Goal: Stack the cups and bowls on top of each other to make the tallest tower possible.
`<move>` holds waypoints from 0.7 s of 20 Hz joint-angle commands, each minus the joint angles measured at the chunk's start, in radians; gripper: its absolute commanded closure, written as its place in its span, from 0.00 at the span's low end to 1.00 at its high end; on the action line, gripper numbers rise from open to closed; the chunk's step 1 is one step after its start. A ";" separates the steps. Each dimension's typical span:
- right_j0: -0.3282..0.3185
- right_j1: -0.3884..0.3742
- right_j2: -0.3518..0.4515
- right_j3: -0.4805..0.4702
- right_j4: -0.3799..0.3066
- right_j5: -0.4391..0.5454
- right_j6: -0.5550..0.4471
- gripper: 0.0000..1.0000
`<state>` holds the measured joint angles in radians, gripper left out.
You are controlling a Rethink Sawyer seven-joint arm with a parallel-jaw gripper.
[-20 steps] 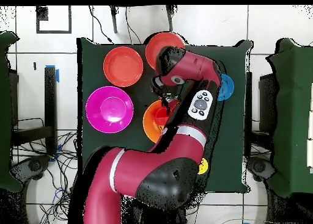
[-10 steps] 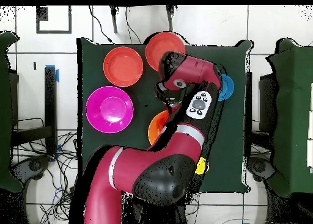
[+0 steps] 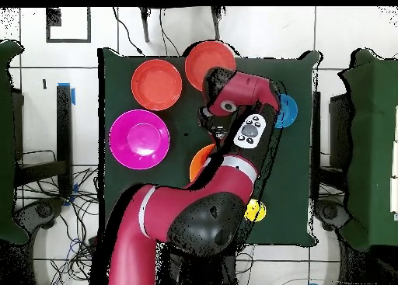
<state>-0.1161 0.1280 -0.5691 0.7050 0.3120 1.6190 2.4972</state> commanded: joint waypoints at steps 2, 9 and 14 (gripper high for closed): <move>0.004 0.012 0.033 -0.063 -0.060 0.097 0.056 1.00; 0.000 -0.123 0.068 -0.051 -0.073 -0.062 -0.118 1.00; -0.021 -0.187 0.104 -0.086 -0.061 -0.087 -0.211 1.00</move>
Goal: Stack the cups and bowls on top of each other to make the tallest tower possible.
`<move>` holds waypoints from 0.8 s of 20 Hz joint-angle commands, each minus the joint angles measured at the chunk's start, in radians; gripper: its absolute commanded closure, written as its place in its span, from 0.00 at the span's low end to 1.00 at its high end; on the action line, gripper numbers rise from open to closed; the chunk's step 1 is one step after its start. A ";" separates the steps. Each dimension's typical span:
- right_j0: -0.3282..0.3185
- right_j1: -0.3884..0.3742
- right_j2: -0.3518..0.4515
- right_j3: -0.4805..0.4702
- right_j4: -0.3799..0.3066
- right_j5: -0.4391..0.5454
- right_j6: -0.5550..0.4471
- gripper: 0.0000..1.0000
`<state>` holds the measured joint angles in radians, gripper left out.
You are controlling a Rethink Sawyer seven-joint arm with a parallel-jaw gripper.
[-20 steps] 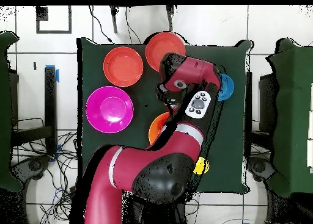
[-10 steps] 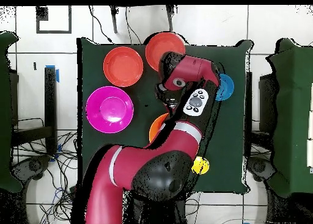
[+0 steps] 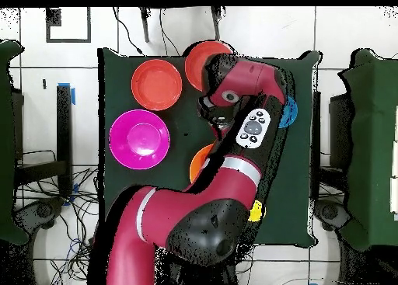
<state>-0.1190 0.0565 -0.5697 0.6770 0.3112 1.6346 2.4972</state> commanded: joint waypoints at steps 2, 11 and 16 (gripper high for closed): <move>-0.027 -0.127 0.122 -0.069 -0.053 -0.113 -0.232 1.00; -0.052 -0.160 0.184 -0.016 -0.053 -0.160 -0.254 1.00; -0.058 -0.183 0.201 0.042 -0.069 -0.210 -0.260 1.00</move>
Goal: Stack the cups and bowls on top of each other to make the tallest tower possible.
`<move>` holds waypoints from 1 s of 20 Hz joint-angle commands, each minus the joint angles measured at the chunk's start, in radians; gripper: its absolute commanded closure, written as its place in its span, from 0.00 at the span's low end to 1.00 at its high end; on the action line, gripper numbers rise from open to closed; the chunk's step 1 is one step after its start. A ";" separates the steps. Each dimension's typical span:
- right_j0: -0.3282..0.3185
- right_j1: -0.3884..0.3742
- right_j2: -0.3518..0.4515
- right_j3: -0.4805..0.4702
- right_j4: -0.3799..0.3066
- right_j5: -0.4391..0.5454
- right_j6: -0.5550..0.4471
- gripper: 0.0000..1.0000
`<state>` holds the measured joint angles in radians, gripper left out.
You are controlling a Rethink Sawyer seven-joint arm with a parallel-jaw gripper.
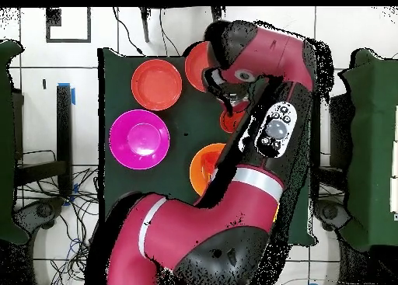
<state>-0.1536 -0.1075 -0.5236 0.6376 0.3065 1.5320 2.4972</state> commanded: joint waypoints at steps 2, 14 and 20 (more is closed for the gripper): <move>-0.024 -0.025 0.161 0.097 -0.070 -0.133 -0.262 1.00; -0.059 -0.063 0.260 0.257 -0.132 -0.599 -0.311 1.00; -0.092 -0.087 0.324 0.313 -0.147 -0.649 -0.327 1.00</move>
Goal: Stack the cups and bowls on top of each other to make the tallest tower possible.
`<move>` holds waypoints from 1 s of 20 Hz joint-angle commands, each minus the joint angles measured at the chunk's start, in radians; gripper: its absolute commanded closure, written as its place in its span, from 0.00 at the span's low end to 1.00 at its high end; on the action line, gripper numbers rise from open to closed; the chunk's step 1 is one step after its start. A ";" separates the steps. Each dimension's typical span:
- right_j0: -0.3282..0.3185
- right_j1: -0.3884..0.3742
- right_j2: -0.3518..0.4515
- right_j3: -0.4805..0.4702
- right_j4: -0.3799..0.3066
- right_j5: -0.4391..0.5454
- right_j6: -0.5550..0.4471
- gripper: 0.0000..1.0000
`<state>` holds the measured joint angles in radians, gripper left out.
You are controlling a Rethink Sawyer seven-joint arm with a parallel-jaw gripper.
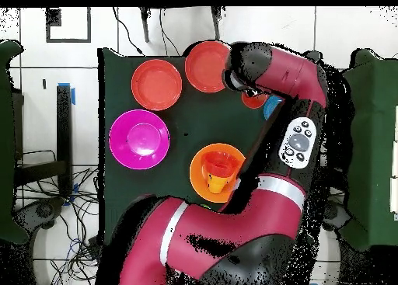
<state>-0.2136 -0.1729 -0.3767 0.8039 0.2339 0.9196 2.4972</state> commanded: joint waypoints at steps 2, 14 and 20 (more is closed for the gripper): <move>-0.050 -0.033 0.210 0.163 -0.067 -0.023 -0.338 1.00; -0.112 -0.090 0.358 0.258 -0.073 0.084 -0.325 1.00; -0.134 -0.062 0.395 0.246 -0.102 0.048 -0.315 1.00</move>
<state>-0.3420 -0.2315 -0.1409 0.9679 0.2048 0.9283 2.4972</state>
